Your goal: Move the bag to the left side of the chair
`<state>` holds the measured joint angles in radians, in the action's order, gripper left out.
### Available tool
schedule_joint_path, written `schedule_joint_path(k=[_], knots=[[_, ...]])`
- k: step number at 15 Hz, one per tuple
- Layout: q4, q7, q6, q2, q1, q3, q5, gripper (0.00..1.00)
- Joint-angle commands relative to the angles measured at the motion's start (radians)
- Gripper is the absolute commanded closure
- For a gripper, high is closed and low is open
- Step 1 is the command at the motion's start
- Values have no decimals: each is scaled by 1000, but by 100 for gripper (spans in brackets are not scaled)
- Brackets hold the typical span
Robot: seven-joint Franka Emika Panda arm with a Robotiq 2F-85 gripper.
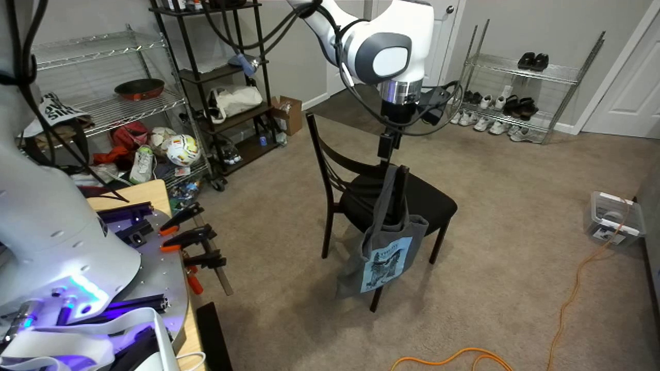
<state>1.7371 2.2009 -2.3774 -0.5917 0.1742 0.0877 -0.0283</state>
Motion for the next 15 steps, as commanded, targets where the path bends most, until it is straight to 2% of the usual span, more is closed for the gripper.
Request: schedule_joint_path(k=[1,8,15], knots=[[-69,28,31,-56,-9,-2,-18,0],[-113,17,27,-97,-9,-9,-27,0],[-102,17,23,-96,-15,-15,-48,0]])
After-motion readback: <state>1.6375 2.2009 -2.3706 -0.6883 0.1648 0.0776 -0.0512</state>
